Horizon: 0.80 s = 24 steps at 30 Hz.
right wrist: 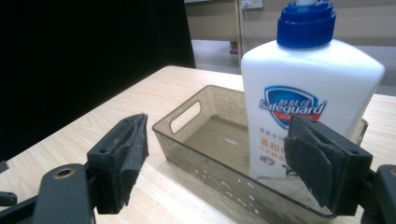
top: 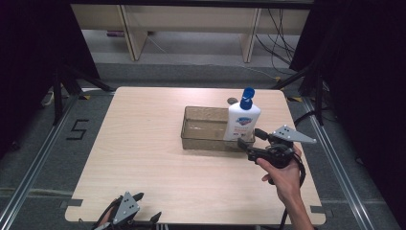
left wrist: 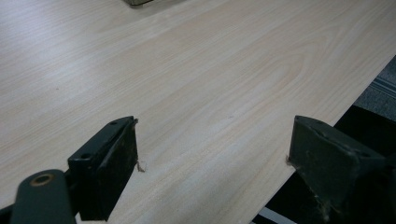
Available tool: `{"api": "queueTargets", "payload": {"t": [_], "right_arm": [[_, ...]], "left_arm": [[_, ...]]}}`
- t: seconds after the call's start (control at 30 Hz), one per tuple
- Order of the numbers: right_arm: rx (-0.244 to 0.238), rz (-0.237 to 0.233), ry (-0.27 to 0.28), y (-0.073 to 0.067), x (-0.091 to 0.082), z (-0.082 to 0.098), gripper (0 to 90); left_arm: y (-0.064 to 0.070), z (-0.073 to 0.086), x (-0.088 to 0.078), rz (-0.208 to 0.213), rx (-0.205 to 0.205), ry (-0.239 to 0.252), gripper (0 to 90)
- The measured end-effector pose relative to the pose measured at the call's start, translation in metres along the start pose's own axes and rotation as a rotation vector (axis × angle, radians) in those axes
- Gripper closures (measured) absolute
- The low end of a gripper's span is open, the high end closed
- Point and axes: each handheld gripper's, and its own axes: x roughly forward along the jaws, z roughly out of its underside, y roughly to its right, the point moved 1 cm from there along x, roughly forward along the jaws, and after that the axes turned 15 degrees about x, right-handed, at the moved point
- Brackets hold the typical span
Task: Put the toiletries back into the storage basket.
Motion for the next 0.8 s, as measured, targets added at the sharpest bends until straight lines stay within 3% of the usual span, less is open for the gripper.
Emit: {"api": "queueTargets", "payload": {"t": [0.17,0.2,0.23,0.3,0.37,0.5,0.57,0.6,0.7,0.8], "right_arm": [[0.008,-0.003,-0.003,-0.001,-0.002,0.005,22.0],[-0.008,0.001,-0.006,-0.001,-0.003,0.005,21.9],[0.014,-0.006,-0.008,-0.003,-0.003,0.006,21.9],[-0.012,-0.009,-0.008,-0.001,-0.003,0.008,21.8],[0.022,-0.029,-0.019,-0.003,-0.004,0.01,21.6],[0.001,-0.02,-0.036,-0.004,-0.006,0.013,20.8],[0.007,-0.029,-0.018,-0.004,-0.005,0.016,18.7],[0.033,-0.023,-0.024,-0.006,-0.005,0.017,18.1],[0.01,-0.018,-0.029,-0.004,-0.007,0.02,16.8],[0.019,-0.031,-0.037,-0.006,-0.006,0.026,16.5]], "left_arm": [[0.0,0.0,0.0,-0.004,-0.001,0.002,15.1],[0.0,0.0,0.0,-0.004,-0.004,0.003,15.1],[0.0,0.0,0.0,-0.003,-0.002,0.001,15.1],[0.0,0.0,0.0,-0.001,0.001,0.0,15.2],[-0.001,0.0,0.0,-0.002,0.006,-0.004,15.1],[0.0,0.0,0.0,-0.006,0.004,-0.003,15.2],[0.0,0.0,0.0,-0.005,-0.001,0.001,15.2],[0.0,0.0,0.0,-0.005,0.0,0.002,15.1],[0.0,0.0,0.0,-0.004,0.0,0.001,15.2],[0.0,0.0,0.0,-0.001,-0.002,0.001,15.2]]}}
